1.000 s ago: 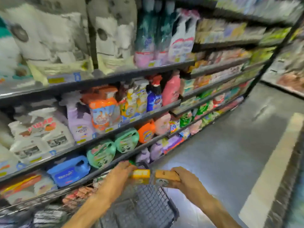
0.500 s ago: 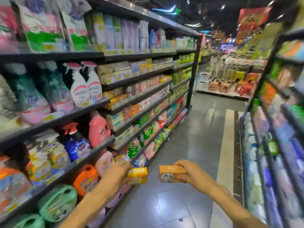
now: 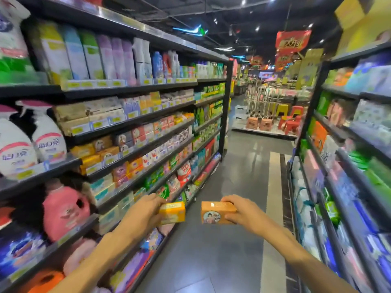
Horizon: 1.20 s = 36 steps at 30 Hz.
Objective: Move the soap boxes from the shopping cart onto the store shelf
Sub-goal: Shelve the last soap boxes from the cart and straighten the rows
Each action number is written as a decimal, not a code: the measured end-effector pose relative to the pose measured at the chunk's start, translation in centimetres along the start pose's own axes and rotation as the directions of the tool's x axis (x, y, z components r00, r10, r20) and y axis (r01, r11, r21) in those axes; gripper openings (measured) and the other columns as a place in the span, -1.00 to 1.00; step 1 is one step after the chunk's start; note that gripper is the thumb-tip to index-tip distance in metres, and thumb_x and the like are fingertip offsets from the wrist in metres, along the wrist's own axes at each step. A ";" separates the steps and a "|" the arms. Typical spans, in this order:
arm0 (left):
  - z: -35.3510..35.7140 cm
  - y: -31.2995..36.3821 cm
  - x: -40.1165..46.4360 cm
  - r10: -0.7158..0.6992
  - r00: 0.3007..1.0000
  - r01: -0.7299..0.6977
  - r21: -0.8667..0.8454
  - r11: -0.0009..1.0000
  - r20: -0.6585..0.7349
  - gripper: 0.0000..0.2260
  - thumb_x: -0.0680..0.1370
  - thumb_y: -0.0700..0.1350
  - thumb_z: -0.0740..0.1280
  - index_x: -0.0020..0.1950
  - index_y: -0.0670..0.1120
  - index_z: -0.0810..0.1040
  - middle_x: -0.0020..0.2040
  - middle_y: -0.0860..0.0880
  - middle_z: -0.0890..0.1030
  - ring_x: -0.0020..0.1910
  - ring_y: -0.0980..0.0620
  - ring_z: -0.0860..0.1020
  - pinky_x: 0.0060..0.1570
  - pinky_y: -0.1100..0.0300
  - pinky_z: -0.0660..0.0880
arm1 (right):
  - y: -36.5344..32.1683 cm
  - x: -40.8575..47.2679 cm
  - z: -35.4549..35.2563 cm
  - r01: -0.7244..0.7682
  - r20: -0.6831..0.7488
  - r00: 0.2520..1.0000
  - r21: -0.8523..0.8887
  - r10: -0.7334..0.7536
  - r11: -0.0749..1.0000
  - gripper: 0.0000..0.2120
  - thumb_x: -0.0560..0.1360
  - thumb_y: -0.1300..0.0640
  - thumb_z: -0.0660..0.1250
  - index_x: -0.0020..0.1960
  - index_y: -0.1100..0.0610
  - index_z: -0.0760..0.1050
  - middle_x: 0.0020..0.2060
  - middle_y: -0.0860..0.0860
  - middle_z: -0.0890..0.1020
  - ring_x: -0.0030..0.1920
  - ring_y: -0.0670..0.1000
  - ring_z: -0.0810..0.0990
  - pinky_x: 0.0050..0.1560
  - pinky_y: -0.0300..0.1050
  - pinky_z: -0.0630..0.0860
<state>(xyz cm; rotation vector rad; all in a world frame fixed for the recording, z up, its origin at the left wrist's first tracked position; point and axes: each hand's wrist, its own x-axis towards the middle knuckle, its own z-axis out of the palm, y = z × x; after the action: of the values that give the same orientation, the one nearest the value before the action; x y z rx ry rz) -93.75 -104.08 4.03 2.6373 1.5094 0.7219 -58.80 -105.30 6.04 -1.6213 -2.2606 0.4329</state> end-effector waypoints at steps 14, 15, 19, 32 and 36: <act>1.0 -16.4 17.3 -0.136 0.986 0.149 0.147 0.978 -0.095 -0.64 0.45 0.00 0.44 0.21 0.12 0.47 0.10 0.12 0.53 0.09 0.06 0.48 0.05 0.09 0.45 | 1.7 29.4 -2.6 0.157 0.015 0.988 -0.019 -0.157 0.987 -0.59 0.51 0.07 0.41 0.31 -0.09 0.40 0.10 -0.17 0.53 0.08 -0.11 0.52 0.12 -0.13 0.47; 0.5 -17.5 17.4 -0.162 0.981 0.179 0.173 0.968 -0.105 -0.63 0.45 -0.01 0.44 0.23 0.11 0.48 0.11 0.10 0.53 0.10 0.04 0.49 0.06 0.06 0.45 | 1.3 31.7 -2.1 0.187 0.033 0.982 -0.009 -0.187 0.982 -0.59 0.51 0.08 0.41 0.31 -0.07 0.40 0.11 -0.15 0.53 0.09 -0.09 0.53 0.14 -0.09 0.48; -1.6 -21.9 16.9 -0.259 0.953 0.292 0.248 0.924 -0.157 -0.63 0.47 -0.03 0.44 0.25 0.02 0.50 0.11 0.03 0.56 0.11 -0.04 0.52 0.08 -0.02 0.46 | -1.5 40.6 0.7 0.318 0.093 0.942 0.052 -0.321 0.947 -0.56 0.51 0.10 0.42 0.34 -0.07 0.38 0.12 -0.15 0.52 0.09 -0.10 0.54 0.15 -0.02 0.52; -6.1 -29.1 15.6 -0.611 0.666 0.745 0.401 0.533 -0.428 -0.62 0.51 0.04 0.43 0.31 0.06 0.51 0.15 0.06 0.57 0.17 -0.02 0.50 0.11 0.00 0.39 | -14.3 59.6 7.4 0.682 0.185 0.673 0.220 -0.716 0.698 -0.59 0.51 0.11 0.42 0.32 -0.04 0.41 0.06 -0.13 0.54 -0.05 -0.14 0.54 -0.16 -0.35 0.36; -5.7 -29.9 15.7 -0.639 0.588 0.806 0.430 0.407 -0.496 -0.59 0.43 0.00 0.52 0.25 0.05 0.56 0.05 0.07 0.61 0.07 -0.03 0.56 0.05 0.01 0.38 | -16.5 62.2 8.8 0.744 0.161 0.588 0.277 -0.793 0.608 -0.60 0.49 0.11 0.44 0.27 -0.08 0.43 0.04 -0.15 0.58 0.02 -0.13 0.56 -0.01 -0.25 0.45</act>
<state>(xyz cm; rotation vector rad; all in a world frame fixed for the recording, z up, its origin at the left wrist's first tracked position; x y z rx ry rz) -113.61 -76.42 7.92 1.7140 3.1292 0.5098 -95.32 -51.81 10.41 -0.3589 -2.7431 0.6083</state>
